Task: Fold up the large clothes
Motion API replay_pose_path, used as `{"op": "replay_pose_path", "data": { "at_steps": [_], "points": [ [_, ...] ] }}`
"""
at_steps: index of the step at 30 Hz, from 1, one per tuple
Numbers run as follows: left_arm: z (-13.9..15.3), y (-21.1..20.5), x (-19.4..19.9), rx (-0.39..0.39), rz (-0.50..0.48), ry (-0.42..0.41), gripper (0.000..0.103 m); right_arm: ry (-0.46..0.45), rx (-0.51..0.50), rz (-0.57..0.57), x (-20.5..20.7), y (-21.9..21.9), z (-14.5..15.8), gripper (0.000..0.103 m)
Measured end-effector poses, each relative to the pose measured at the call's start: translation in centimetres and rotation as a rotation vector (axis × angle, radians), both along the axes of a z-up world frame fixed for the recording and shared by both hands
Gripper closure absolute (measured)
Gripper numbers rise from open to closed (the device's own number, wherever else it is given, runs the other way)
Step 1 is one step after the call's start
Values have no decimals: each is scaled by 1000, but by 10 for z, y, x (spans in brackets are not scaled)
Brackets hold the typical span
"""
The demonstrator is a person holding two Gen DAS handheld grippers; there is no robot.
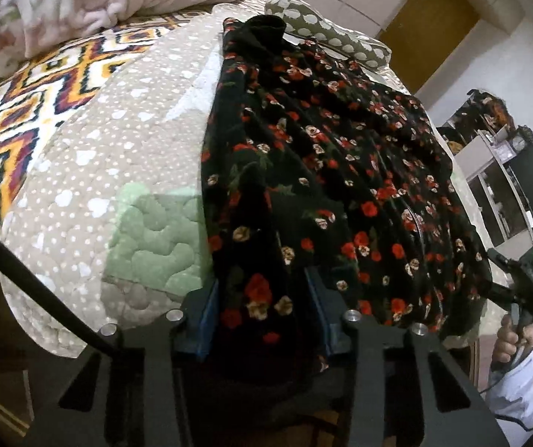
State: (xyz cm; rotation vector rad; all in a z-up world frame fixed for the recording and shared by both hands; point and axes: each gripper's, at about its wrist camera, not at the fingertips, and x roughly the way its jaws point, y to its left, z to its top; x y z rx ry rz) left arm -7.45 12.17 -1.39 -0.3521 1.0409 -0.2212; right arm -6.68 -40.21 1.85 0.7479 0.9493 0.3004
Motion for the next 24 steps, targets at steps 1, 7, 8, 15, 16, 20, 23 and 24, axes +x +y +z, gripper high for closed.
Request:
{"op": "replay_pose_path", "data": {
  "at_steps": [1,7,8,15,16,20,23,24],
  "points": [
    [-1,2,0,-9,8,1,62,-1,2,11,-1,1,0,30],
    [-6,-2,0,-11,41,-5,49,-1,-44,70,-8,14,-2,35],
    [-6,-6,-1,1,32,-11,44,-1,-38,75,-9,14,-3,36],
    [-3,-21,-6,116,4,-35,50,0,8,118,-15,19,-6,43],
    [-3,-22,-7,144,13,-34,59,1,6,116,-16,19,-7,44],
    [-4,-22,-9,154,39,-40,60,-1,-3,102,-18,20,-8,44],
    [-5,-23,-10,144,55,-51,52,-4,-46,67,-22,21,-6,45],
    [-5,-25,-10,149,51,-54,51,-7,-56,53,-25,20,-5,45]
  ]
}}
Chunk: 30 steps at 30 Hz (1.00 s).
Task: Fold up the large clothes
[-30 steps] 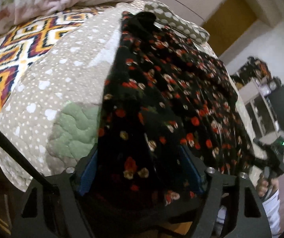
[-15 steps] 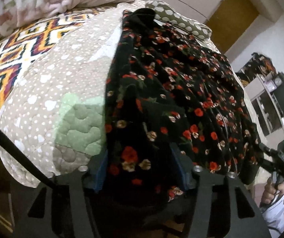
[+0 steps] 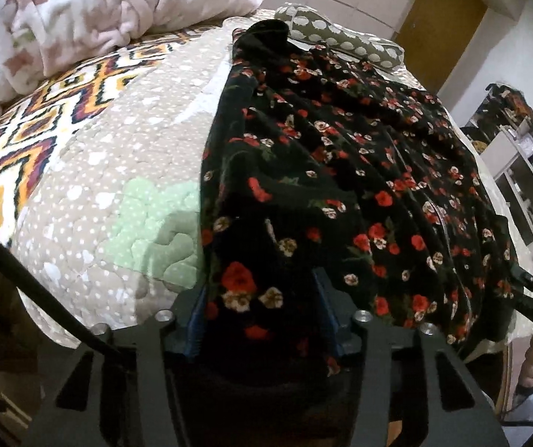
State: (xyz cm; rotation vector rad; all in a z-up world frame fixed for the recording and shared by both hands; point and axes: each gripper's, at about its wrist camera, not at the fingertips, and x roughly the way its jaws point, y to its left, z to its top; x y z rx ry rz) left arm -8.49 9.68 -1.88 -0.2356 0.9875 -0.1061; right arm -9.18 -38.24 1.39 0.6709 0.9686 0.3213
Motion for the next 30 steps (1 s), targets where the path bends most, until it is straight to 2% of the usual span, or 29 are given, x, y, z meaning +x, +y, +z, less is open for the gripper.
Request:
{"op": "replay_pose_path", "data": {
  "at_steps": [4,7,10,13,16,17,19,23,25,26,27,28,29,30],
  "points": [
    [1,-1,2,12,-32,12,51,-19,-42,-84,-10,-12,6,37],
    [2,9,2,-45,-40,21,59,-20,13,-127,-13,-29,0,35],
    [-1,33,4,-221,-32,34,59,-17,129,-143,-11,-41,-12,34],
    [-13,58,10,-421,-29,65,56,-27,179,-136,-9,-43,-15,31],
    [-18,68,11,-531,-15,77,55,-28,199,-117,-6,-39,-16,30],
    [-18,68,10,-543,-18,75,55,-27,206,-98,-3,-35,-15,29],
    [-17,62,9,-536,-42,69,55,-18,224,-50,0,-26,-15,29],
    [-13,44,7,-512,-122,75,55,-17,191,39,9,5,-12,29],
    [-14,31,8,-425,-125,100,57,-21,162,52,9,15,-11,31],
    [-15,26,8,-377,-115,110,70,-27,126,52,8,19,-9,34],
    [-15,21,8,-301,-88,121,79,-28,107,50,9,21,-9,37],
    [-14,20,9,-281,-78,127,82,-26,96,48,9,22,-9,49],
    [-11,22,9,-284,-57,130,85,-17,90,44,9,22,-9,70],
    [-6,24,8,-280,-34,127,86,-4,87,37,10,21,-10,83]
  ]
}}
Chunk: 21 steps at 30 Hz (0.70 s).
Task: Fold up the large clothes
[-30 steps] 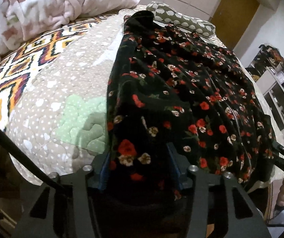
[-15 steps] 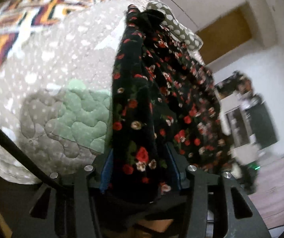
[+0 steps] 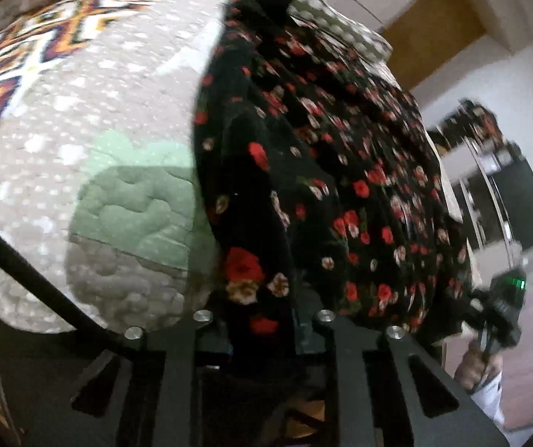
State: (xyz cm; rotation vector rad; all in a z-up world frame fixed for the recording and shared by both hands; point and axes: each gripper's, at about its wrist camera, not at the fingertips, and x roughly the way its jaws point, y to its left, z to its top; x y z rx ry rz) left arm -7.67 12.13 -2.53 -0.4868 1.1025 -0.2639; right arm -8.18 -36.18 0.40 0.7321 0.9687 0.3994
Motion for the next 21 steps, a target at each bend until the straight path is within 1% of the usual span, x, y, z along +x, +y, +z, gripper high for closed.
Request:
{"op": "replay_pose_path", "data": {
  "at_steps": [1,3,7,10,12,15,18,21],
  "points": [
    [6,4,-1,17,23,-9,87,12,-8,-11,0,-3,0,84],
    [22,15,-8,36,63,-43,88,5,-32,-33,-3,-6,7,86],
    [56,32,-25,26,115,-119,88,-46,-50,-34,-22,-14,32,88],
    [67,35,-37,9,120,-136,89,-64,-66,-9,-46,-18,45,88],
    [68,33,-47,11,115,-134,89,-56,-65,11,-64,-18,46,88],
    [58,36,-51,11,115,-112,89,-29,-52,32,-77,-19,39,88],
    [54,46,-43,2,128,-93,89,-14,-27,43,-68,-19,36,88],
    [68,46,-29,32,132,-127,89,-44,-11,57,-46,-19,51,88]
  ]
}}
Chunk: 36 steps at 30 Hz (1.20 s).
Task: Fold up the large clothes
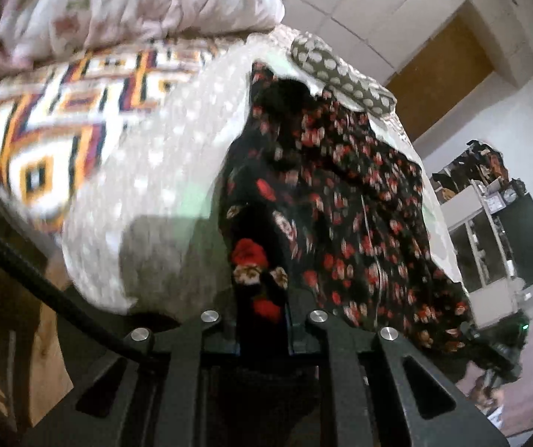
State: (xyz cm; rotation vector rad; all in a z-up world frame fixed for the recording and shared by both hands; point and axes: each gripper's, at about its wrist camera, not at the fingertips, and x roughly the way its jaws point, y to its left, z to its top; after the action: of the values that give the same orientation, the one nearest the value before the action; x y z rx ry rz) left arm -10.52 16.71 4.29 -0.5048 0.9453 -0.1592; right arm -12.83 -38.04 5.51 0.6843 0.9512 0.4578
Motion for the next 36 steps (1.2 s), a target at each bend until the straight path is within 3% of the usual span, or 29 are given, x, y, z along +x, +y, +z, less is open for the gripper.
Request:
{"op": "replay_pose_path", "data": {
  "at_steps": [4,6,11,15,19,24,27,31,33,35,36],
  "points": [
    [29,-2,47,3,5,-59,89,-75,22,-5,45,2,36,88],
    [44,-7,80,41,14,-89,89,-120,16,-16,77,6,59,88],
    [62,-7,170,103,60,-78,88,-148,2,-83,169,11,89,88],
    [58,-12,241,212,97,-54,88,-118,-74,-129,236,21,89,88],
    [35,-9,299,219,132,29,88,-38,-160,-160,293,26,68,88],
    [13,-4,338,132,115,98,87,60,-182,-161,339,20,30,83],
    [8,3,348,18,90,111,85,104,-57,-168,358,7,14,77],
    [4,24,363,-218,97,97,78,129,148,-197,379,-13,-4,63],
    [1,32,369,-306,119,96,74,132,261,-261,386,-25,-13,52],
    [-3,35,375,-343,143,102,72,105,346,-363,389,-41,-19,28],
    [-5,37,377,-358,151,107,72,97,368,-400,391,-46,-20,25]
  ]
}}
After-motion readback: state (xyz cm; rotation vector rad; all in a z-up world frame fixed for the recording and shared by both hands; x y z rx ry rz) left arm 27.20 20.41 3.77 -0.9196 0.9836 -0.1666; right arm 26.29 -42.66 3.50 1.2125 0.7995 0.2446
